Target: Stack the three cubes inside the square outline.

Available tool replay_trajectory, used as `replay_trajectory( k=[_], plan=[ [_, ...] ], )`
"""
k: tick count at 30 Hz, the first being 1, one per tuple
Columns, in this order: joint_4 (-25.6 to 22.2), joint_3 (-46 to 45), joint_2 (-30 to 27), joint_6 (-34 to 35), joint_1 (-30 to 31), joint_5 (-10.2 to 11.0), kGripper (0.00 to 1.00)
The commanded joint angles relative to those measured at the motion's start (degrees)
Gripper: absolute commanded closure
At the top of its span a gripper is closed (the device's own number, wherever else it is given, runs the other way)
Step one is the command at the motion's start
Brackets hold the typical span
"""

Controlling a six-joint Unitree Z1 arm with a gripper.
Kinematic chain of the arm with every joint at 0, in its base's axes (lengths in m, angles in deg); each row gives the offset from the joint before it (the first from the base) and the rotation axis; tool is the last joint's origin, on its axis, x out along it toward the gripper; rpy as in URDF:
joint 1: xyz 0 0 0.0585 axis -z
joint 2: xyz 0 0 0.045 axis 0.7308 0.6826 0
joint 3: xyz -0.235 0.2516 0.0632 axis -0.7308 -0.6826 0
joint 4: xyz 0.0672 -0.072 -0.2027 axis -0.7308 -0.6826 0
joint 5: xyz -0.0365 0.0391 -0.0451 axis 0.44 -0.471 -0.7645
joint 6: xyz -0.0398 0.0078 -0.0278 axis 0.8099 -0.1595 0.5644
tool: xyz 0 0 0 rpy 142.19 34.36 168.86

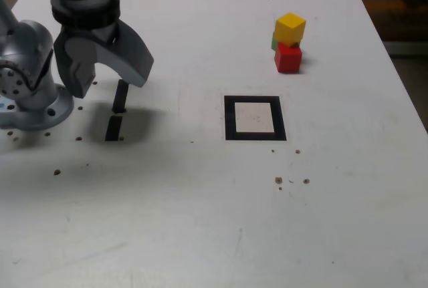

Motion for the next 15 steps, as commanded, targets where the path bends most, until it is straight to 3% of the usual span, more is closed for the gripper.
replay_trajectory(
  k=[1, 5, 10, 15],
  plan=[
    [-0.67, 1.97, -0.16, 0.08, -0.12, 0.24, 0.01],
    [-4.11, 9.95, 1.51, 0.12, -0.12, 0.52, 0.01],
    [-12.24, 25.90, 5.83, 0.06, -0.11, 1.15, 0.01],
    [-20.71, 43.20, 12.55, -0.42, -0.14, 3.59, 0.01]
  ],
)
